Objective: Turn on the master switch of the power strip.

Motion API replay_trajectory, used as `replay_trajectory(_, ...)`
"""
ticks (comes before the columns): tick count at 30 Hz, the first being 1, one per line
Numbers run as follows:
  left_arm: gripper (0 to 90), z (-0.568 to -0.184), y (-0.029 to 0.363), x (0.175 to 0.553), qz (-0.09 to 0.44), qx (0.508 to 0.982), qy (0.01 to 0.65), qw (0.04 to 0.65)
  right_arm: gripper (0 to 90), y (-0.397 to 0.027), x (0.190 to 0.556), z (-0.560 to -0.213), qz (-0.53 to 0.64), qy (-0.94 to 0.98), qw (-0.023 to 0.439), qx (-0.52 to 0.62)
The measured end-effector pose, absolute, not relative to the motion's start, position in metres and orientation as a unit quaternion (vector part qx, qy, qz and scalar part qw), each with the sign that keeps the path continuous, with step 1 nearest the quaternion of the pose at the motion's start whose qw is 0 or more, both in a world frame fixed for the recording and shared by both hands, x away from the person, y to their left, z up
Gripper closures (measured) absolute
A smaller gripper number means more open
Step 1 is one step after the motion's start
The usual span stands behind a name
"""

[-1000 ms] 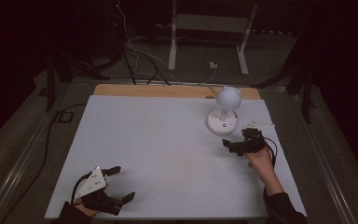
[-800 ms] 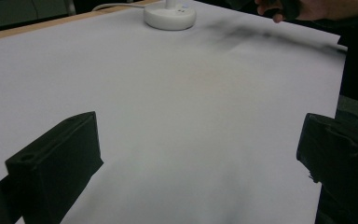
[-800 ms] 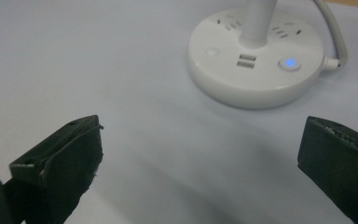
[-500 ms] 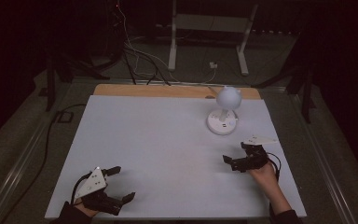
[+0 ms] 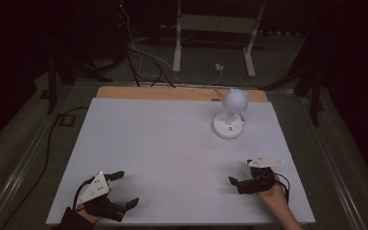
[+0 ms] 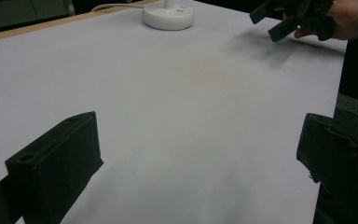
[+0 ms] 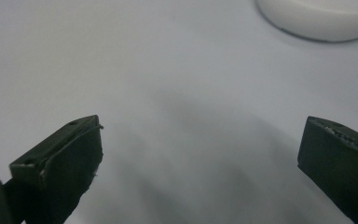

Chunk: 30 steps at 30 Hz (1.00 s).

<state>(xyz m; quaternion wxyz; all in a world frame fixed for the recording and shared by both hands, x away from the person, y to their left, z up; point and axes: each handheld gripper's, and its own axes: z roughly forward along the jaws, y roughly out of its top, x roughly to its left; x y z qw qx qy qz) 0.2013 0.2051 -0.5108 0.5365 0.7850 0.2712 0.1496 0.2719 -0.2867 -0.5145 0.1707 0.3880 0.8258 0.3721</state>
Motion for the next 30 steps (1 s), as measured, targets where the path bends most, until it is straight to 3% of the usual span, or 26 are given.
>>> replay_trajectory(19,0.2,-0.511,0.204,0.201,0.151,0.786,0.269,0.536,0.0,-0.299,0.221,-0.521,0.334,0.848,0.203,0.359)
replay_trajectory(30,0.2,-0.511,0.204,0.201,0.150,0.787,0.270,0.534,0.0,-0.302,0.219,-0.522,0.339,0.851,0.203,0.347)
